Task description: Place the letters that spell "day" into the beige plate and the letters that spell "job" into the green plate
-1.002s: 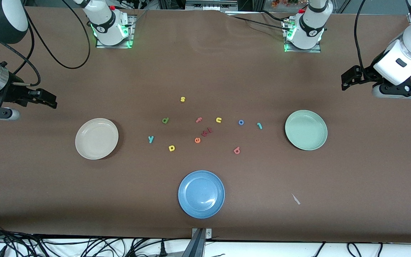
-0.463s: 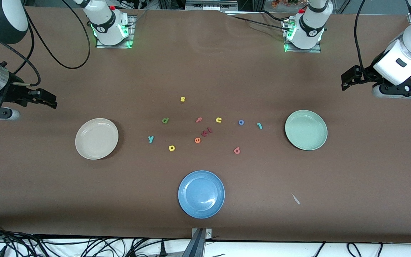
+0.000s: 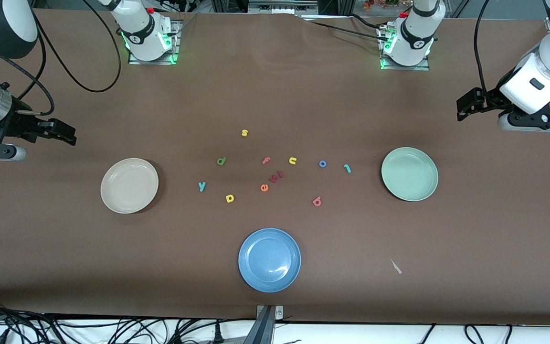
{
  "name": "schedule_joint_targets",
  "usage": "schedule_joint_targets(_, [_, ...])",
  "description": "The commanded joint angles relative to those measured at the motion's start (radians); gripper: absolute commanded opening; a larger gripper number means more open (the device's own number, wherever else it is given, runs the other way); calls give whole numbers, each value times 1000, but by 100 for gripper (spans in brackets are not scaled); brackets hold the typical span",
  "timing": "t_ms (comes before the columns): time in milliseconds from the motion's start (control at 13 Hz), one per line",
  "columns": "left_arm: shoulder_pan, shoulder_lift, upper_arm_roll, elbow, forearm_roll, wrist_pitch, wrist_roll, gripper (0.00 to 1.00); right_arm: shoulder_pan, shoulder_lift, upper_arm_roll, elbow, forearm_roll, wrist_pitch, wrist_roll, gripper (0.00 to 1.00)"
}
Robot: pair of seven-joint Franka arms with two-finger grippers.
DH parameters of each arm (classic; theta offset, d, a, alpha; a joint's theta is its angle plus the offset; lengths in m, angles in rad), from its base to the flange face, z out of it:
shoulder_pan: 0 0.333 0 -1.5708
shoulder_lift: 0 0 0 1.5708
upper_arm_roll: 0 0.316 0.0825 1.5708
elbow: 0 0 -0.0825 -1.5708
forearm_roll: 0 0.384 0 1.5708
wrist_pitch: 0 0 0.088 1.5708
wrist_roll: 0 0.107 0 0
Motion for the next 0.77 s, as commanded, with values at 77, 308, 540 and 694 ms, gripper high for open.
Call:
schedule_joint_targets(77, [-4, 13, -4, 31, 18, -25, -12, 100, -2, 4, 1, 14, 16, -17, 4, 100])
schedule_joint_targets(308, [-7, 15, -4, 34, 18, -25, -11, 100, -2, 7, 1, 14, 16, -15, -7, 100])
schedule_joint_targets(540, [-7, 15, -4, 34, 18, -25, -11, 100, 16, 19, 6, 17, 10, -15, -11, 100])
schedule_joint_targets(694, [-7, 15, -4, 34, 18, -25, -11, 100, 44, 86, 6, 23, 9, -15, -7, 100])
